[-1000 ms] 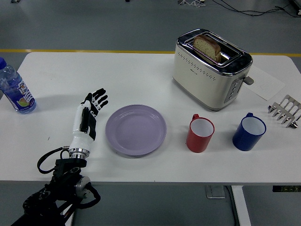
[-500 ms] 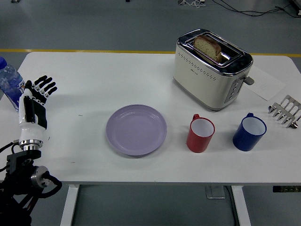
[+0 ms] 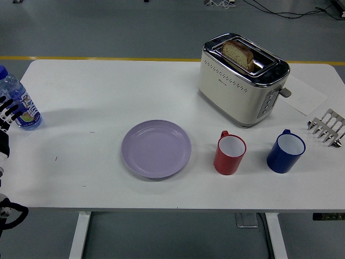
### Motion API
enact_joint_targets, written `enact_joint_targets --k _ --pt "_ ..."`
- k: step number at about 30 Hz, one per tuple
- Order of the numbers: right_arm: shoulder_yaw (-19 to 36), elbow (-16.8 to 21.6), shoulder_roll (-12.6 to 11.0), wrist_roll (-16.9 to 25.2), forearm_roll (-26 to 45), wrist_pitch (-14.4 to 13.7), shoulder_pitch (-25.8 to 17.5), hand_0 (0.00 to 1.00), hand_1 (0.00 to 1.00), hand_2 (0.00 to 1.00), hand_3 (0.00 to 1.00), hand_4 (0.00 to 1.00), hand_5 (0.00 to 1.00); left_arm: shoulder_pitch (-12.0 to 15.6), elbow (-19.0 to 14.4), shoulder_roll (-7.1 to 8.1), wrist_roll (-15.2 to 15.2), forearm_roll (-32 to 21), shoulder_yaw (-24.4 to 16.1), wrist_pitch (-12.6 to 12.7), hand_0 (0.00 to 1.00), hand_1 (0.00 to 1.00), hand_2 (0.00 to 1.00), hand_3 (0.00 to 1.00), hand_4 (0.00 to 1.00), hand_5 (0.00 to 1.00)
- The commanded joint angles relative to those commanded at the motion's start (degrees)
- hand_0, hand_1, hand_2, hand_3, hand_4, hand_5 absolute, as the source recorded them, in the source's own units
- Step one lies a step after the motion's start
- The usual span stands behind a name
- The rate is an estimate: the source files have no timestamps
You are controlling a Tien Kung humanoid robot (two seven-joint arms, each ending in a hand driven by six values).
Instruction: Push plate across desktop
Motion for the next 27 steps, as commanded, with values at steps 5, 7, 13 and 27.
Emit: enact_joint_targets --k 5,7,13,27 --pt "0.25 0.0 -0.04 -0.02 -0.21 -0.02 -0.09 0.639 0.617 0.633 0.578 0.364 0.152 1.14 0.08 -0.52 9.28 -3.11 -4.17 -7.62 0.535 0.619 0.635 0.607 0.481 0.986" --pt "0.16 0.0 -0.13 0.02 -0.04 -0.06 -0.07 0.639 0.617 0.633 0.578 0.364 0.153 1.45 0.15 -0.65 11.98 -3.77 -5.79 -9.9 0.534 0.627 0.643 0.616 0.49 0.996" --pt "0.18 0.0 -0.35 0.09 0.0 -0.11 0.05 0.64 0.616 0.633 0.578 0.364 0.153 1.58 0.94 -0.42 17.62 -3.07 -7.65 -13.82 0.54 0.638 0.646 0.618 0.501 0.998" --pt "0.53 0.0 -0.58 0.13 -0.38 -0.12 0.51 0.64 0.615 0.633 0.578 0.364 0.153 0.52 2.73 -0.83 18.09 -3.92 -7.28 -14.41 0.543 0.643 0.646 0.618 0.503 0.998"
